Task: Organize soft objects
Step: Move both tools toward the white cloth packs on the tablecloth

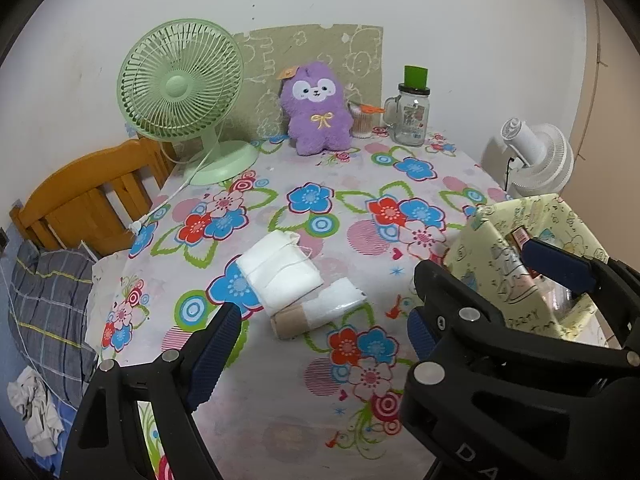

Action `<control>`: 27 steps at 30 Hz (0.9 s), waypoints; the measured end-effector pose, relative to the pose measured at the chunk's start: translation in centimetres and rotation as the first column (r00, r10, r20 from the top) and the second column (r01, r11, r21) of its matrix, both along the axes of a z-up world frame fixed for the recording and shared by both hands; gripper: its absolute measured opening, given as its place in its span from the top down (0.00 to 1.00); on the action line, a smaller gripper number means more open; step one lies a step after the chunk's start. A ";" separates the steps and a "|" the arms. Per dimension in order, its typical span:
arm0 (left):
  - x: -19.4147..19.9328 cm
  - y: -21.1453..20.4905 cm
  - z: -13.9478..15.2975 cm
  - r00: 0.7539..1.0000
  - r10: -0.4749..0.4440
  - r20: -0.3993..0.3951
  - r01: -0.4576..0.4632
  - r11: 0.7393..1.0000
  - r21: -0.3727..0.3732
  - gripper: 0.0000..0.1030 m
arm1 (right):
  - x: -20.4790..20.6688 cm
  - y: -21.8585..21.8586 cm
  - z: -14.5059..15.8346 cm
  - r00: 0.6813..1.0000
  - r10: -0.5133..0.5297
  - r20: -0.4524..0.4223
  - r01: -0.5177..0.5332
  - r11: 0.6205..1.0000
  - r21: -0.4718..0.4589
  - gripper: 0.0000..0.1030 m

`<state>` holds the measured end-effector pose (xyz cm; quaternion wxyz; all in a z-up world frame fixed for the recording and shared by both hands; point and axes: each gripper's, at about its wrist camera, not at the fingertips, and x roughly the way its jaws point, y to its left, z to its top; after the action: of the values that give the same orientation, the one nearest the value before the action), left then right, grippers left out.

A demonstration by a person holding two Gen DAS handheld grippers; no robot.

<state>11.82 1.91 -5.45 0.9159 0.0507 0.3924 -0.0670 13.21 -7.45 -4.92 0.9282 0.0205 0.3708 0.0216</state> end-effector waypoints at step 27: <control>6.0 3.9 -4.1 0.996 0.036 -0.077 -0.032 0.998 0.052 0.26 | 6.8 3.4 -4.2 0.997 0.041 -0.068 -0.040 0.999 0.021 0.19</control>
<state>17.86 5.82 -9.53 0.8994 0.0646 0.4302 -0.0433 20.02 -4.01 -9.09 0.9141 0.0227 0.4026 0.0432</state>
